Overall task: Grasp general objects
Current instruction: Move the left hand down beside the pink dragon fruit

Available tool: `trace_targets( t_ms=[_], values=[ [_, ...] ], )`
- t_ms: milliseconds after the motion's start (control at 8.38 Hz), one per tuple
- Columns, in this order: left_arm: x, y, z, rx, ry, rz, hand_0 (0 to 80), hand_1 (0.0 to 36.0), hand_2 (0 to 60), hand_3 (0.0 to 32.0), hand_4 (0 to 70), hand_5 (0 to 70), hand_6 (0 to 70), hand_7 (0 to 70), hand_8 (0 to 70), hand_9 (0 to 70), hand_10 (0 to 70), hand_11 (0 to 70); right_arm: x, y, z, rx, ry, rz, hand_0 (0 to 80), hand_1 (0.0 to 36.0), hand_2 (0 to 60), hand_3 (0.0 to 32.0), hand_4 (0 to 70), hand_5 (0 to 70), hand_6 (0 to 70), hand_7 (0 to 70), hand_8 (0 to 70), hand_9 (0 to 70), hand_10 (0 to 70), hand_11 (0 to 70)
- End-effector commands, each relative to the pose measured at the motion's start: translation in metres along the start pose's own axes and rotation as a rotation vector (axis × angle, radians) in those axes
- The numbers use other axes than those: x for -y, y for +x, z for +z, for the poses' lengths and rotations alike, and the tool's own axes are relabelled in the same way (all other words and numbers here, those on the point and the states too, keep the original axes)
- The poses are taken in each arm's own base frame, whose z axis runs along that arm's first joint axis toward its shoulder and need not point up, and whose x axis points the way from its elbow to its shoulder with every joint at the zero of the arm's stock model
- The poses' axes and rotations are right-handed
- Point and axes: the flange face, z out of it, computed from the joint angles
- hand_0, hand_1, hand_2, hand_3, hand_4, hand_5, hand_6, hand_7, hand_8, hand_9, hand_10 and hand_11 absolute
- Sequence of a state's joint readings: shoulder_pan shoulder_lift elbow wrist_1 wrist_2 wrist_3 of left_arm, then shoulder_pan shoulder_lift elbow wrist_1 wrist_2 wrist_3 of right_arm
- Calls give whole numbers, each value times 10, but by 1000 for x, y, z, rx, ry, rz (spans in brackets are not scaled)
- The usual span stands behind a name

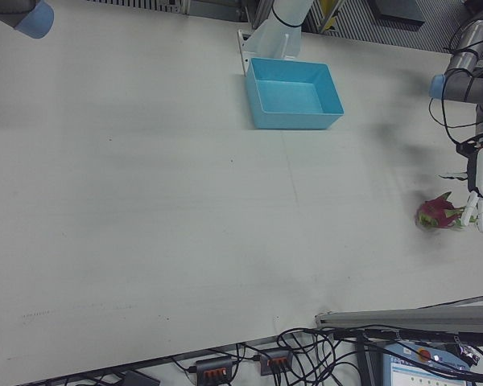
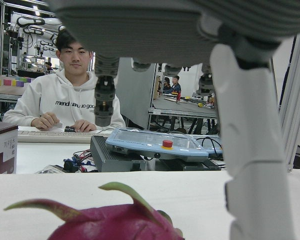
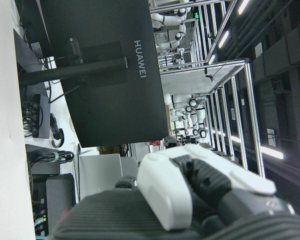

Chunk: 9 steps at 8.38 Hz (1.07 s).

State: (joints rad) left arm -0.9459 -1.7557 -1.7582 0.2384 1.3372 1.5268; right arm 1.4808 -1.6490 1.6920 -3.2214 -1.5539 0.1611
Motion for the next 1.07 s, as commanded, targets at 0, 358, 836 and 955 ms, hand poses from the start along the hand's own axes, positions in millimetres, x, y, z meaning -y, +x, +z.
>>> trace_targets(
  t_ms=[0, 358, 836, 955],
  values=[
    [-21, -33, 3, 49, -31, 2, 551, 352, 600, 124, 42, 0, 0, 30, 0, 0, 27, 70, 0, 0, 0, 0, 0, 0, 0, 0, 0, 0, 0, 0, 0, 0, 0, 0, 0, 0],
    [-17, -27, 3, 113, 41, 36, 580, 247, 98, 92, 60, 0, 0, 56, 0, 0, 25, 62, 0, 0, 0, 1, 1, 0, 0, 0, 0, 0, 0, 0, 0, 0, 0, 0, 0, 0],
    [-63, -23, 8, 185, 89, 63, 560, 195, 0, 0, 0, 700, 0, 46, 0, 0, 0, 0, 0, 0, 0, 1, 0, 0, 0, 0, 0, 0, 0, 0, 0, 0, 0, 0, 0, 0],
    [-60, -33, 7, 203, 115, 72, 557, 190, 0, 0, 0, 700, 0, 42, 0, 0, 0, 0, 0, 0, 0, 1, 1, 0, 0, 0, 0, 0, 0, 0, 0, 0, 0, 0, 0, 0]
  ],
)
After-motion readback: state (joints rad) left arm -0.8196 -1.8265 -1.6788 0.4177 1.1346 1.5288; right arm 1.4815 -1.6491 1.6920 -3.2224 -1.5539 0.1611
